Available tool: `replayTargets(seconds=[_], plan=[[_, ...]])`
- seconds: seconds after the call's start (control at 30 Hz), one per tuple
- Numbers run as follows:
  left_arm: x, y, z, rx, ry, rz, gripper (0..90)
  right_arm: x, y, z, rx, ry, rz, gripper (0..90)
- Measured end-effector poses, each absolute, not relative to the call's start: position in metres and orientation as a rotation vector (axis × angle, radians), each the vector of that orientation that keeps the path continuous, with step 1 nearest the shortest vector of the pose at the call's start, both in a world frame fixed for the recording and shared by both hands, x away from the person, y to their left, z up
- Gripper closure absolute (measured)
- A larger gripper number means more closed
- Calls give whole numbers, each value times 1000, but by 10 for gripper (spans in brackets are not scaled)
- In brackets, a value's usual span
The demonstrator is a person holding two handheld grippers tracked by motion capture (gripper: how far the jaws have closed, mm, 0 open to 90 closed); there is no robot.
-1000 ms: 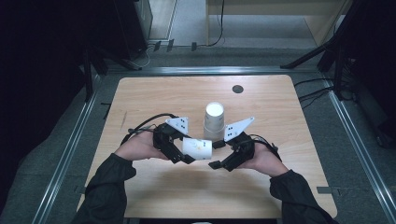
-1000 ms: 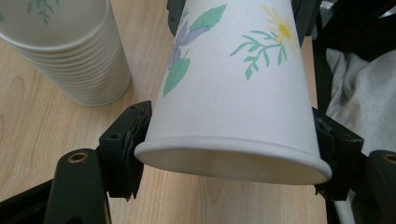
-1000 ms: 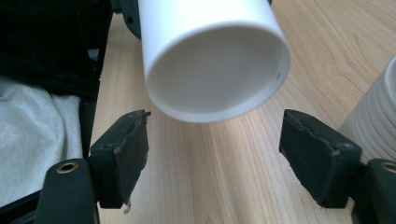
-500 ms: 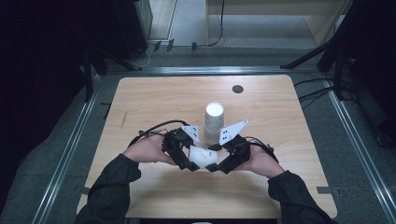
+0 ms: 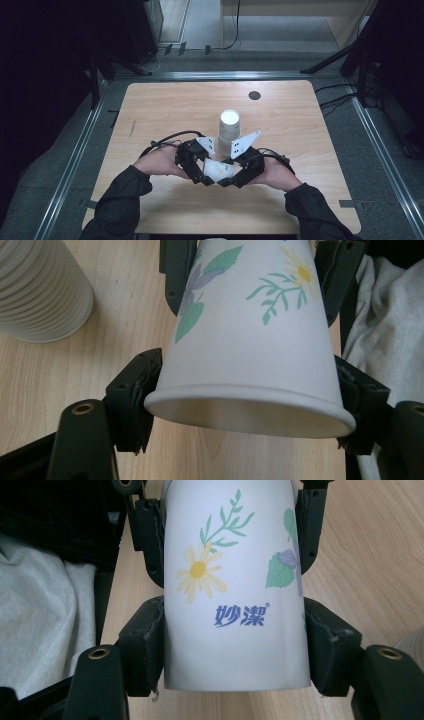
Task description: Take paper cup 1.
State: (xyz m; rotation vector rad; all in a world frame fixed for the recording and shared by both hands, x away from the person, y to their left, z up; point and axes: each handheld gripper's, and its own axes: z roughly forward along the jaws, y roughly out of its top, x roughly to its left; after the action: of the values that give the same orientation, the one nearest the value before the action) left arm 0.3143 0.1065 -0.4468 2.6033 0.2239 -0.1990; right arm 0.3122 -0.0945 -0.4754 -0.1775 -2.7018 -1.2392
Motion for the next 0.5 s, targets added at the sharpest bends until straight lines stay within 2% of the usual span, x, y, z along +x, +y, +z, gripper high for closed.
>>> replayTargets(seconds=[0.2, 0.5], plan=[[316, 111, -444, 2547, 259, -175, 134, 314, -99, -471, -184, -2700, -1264, 348], [320, 128, -440, 2443, 319, -168, 126, 317, -110, -464, -222, -2683, -1322, 347]])
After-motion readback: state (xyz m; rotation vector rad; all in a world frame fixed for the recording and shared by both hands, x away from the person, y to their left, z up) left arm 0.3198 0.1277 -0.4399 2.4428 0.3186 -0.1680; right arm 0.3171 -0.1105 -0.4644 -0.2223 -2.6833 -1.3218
